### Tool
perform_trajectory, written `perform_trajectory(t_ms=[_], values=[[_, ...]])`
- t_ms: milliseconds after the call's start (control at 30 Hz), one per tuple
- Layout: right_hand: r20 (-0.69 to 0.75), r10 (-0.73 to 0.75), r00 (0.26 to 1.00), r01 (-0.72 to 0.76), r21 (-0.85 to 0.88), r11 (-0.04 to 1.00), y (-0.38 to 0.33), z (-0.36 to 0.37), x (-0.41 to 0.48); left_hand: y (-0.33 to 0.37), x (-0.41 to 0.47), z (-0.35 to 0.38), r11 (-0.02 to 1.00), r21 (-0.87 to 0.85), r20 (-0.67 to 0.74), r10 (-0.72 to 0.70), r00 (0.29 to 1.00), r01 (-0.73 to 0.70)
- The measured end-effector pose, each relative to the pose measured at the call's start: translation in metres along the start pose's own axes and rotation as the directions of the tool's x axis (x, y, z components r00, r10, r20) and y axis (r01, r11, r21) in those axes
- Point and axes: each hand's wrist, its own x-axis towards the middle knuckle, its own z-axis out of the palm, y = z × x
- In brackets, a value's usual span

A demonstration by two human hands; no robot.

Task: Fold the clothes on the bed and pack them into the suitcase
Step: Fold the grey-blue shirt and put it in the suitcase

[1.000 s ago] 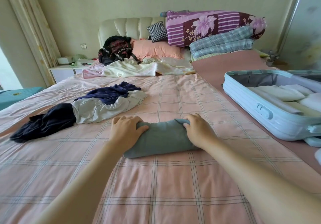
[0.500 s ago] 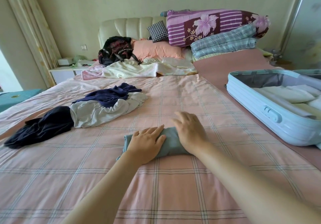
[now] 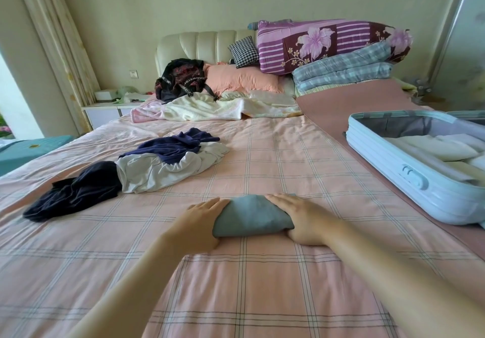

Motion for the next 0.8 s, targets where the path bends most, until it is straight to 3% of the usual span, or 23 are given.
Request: perform_trajectory(t_ms=[67,133,200,267,333,433,533,633,700,800], values=[[0.057,0.051,0.997,-0.054,0.058,0.997,-0.006,-0.006,0.0,0.003,0.001,-0.005,0.999,-0.021,0.07,-0.039,0.997,0.04],[0.11,0.136,0.985,-0.165,0.324,0.931,-0.011,-0.015,0.002,0.004,0.003,-0.015,0.963,-0.208,0.113,-0.149,0.982,0.17],[0.035,0.2,0.979,-0.194,0.46,0.866,-0.016,-0.021,0.007,0.0,0.009,-0.019,0.921,-0.279,0.073,-0.261,0.963,0.271],[-0.086,0.299,0.95,-0.258,0.322,0.911,-0.011,-0.018,0.017,-0.003,0.015,-0.018,0.932,-0.168,0.078,-0.313,0.947,0.321],[-0.048,0.358,0.932,-0.349,0.137,0.927,-0.012,-0.017,0.022,-0.004,0.019,-0.021,0.926,-0.111,0.07,-0.354,0.933,0.36],[-0.054,0.329,0.943,-0.332,-0.08,0.94,-0.013,-0.022,0.022,-0.004,0.02,-0.031,0.961,-0.064,-0.011,-0.271,0.962,0.27],[-0.193,0.186,0.963,-0.219,-0.17,0.961,-0.012,-0.037,0.014,-0.002,0.008,-0.041,0.964,-0.208,-0.053,-0.183,0.982,0.168],[-0.249,0.027,0.968,-0.025,0.01,1.0,-0.012,-0.051,-0.001,0.004,-0.015,-0.051,0.929,-0.354,-0.013,-0.121,0.993,0.109],[-0.124,0.066,0.99,-0.034,0.247,0.968,-0.02,-0.061,-0.019,0.013,-0.032,-0.057,0.923,-0.369,0.059,-0.095,0.994,0.11],[0.061,0.051,0.997,-0.064,0.236,0.97,-0.034,-0.069,-0.049,0.036,-0.053,-0.066,0.94,-0.33,0.204,-0.016,0.979,0.084]])
